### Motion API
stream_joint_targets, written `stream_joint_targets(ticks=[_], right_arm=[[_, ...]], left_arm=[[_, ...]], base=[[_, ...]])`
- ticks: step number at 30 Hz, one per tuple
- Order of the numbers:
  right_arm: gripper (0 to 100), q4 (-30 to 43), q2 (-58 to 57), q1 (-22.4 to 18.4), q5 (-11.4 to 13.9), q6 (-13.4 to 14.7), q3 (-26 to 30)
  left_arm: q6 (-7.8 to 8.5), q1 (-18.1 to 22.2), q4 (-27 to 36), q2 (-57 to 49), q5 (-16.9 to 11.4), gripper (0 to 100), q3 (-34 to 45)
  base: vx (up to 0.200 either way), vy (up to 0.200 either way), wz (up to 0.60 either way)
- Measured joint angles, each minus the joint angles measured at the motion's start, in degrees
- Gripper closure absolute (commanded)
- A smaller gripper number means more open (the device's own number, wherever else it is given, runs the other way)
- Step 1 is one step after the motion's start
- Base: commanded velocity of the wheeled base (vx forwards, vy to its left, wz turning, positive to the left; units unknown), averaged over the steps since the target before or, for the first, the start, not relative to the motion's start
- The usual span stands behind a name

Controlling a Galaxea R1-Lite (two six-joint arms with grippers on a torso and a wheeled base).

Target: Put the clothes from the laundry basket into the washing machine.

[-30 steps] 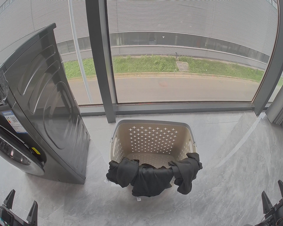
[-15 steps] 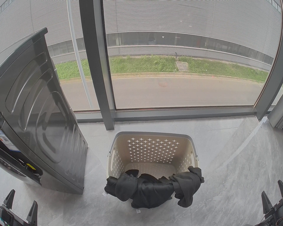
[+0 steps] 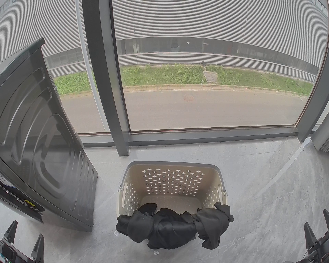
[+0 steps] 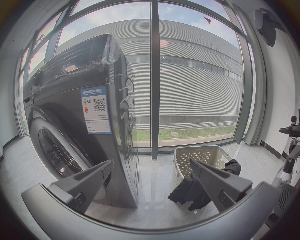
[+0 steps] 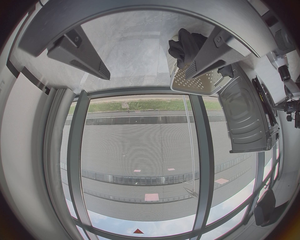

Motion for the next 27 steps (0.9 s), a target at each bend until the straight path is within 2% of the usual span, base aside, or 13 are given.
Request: stream_joint_targets(ticks=[6, 15, 27], right_arm=[[0, 0.0, 0.0, 0.0, 0.0, 0.0, 0.0], [0, 0.0, 0.0, 0.0, 0.0, 0.0, 0.0], [0, 0.0, 0.0, 0.0, 0.0, 0.0, 0.0]], left_arm=[[-0.01, 0.0, 0.0, 0.0, 0.0, 0, 0.0], [-0.11, 0.0, 0.0, 0.0, 0.0, 0, 0.0], [-0.11, 0.0, 0.0, 0.0, 0.0, 0, 0.0]], base=[[0.0, 0.0, 0.0], [0.2, 0.0, 0.0], [0.0, 0.0, 0.0]])
